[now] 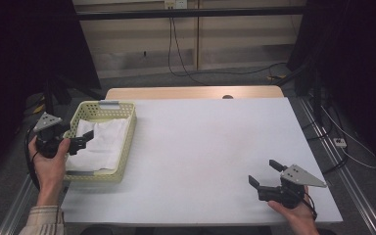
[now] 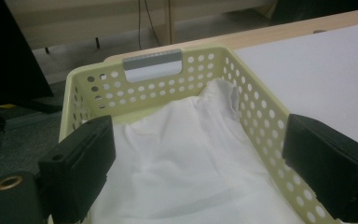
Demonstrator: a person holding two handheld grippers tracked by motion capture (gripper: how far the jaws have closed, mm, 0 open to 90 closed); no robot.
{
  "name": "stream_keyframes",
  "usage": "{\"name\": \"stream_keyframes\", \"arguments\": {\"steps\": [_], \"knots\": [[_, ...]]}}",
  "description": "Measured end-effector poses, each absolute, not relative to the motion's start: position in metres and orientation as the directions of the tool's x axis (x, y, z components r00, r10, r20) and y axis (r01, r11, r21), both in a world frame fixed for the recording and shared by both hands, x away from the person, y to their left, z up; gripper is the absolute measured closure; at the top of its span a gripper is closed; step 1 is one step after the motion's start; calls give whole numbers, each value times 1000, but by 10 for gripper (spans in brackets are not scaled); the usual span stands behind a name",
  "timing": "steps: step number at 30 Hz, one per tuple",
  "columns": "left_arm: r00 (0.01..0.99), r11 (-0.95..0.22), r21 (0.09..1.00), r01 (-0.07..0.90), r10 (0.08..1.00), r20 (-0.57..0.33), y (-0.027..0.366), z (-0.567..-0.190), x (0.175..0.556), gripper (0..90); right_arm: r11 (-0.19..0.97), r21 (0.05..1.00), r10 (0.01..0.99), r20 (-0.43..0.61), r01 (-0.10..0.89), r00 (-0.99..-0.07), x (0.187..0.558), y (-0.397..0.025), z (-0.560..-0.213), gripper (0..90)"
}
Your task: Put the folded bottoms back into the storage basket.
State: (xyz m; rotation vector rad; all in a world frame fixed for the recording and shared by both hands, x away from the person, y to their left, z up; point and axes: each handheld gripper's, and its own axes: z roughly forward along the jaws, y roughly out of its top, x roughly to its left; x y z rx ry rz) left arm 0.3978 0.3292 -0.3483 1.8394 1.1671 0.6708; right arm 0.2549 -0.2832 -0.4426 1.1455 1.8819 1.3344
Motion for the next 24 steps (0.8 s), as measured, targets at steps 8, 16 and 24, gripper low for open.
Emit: {"name": "stream_keyframes", "arguments": {"steps": [8, 16, 24], "knots": [[417, -221, 871, 438, 909, 20, 333, -344, 380, 96, 141, 937, 877, 32, 320, -480, 255, -283, -443, 79], [435, -220, 872, 436, 900, 9, 332, -351, 360, 94, 142, 936, 877, 32, 321, -479, 255, -283, -443, 79], [422, -226, 883, 410, 906, 36, 328, -349, 342, 94, 141, 936, 877, 33, 322, -480, 255, -282, -442, 79]]}}
